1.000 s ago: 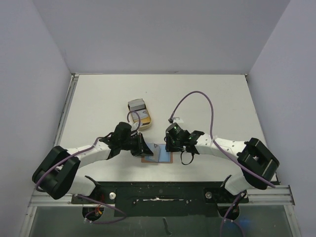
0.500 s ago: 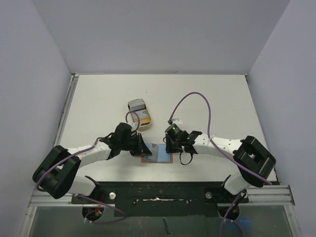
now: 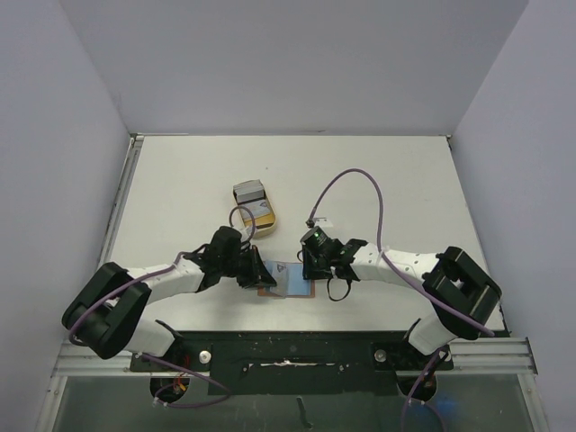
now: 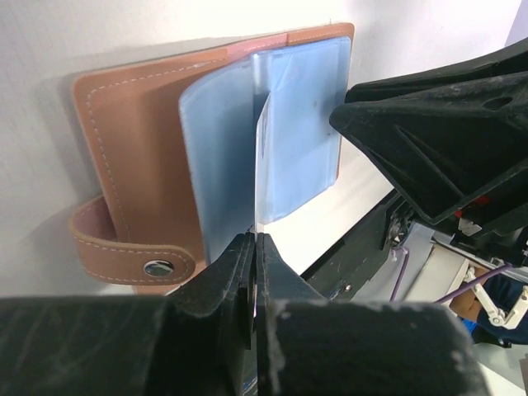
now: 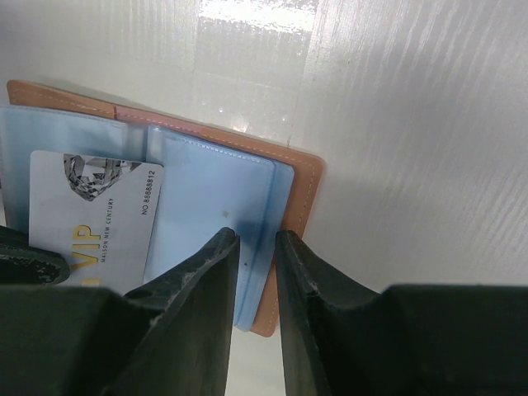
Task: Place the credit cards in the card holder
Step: Insert the credit card into the card holder.
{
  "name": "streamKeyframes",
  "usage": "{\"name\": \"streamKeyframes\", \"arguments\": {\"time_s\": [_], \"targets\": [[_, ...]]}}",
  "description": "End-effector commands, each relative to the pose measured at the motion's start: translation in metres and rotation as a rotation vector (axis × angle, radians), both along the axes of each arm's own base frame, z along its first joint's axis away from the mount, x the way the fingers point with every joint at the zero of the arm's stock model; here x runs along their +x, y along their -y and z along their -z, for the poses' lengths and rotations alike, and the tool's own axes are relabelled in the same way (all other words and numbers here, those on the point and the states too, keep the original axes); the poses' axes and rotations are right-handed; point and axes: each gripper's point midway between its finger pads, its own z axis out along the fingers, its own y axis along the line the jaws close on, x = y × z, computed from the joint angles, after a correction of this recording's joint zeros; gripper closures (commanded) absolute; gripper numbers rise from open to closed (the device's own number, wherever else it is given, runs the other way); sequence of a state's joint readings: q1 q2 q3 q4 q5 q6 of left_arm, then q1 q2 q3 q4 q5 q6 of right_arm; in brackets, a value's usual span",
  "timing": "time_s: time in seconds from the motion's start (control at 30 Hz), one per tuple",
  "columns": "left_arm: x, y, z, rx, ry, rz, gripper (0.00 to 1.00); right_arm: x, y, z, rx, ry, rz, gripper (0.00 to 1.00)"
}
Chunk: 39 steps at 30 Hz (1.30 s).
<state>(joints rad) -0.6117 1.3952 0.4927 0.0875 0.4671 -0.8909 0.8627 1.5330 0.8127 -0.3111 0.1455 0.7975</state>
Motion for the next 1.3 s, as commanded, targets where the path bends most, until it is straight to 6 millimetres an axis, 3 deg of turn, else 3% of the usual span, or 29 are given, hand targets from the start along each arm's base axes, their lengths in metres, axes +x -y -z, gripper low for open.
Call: {"name": "streamKeyframes", "arguments": {"time_s": [0.0,0.57,1.03,1.27], "targets": [[0.006,0.006,0.001,-0.014,0.018,-0.019,1.00,0.006,-0.004,-0.002,0.027,0.021,0.018,0.74],[0.011,0.004,0.009,-0.004,0.014,-0.105,1.00,-0.003,-0.002,0.007,0.036,0.001,0.030,0.75],[0.007,0.020,0.015,-0.015,0.022,-0.076,1.00,-0.008,-0.006,0.008,0.048,-0.005,0.026,0.76],[0.012,0.010,0.020,0.063,0.050,-0.118,1.00,-0.008,-0.005,0.007,0.046,-0.003,0.030,0.76]]}}
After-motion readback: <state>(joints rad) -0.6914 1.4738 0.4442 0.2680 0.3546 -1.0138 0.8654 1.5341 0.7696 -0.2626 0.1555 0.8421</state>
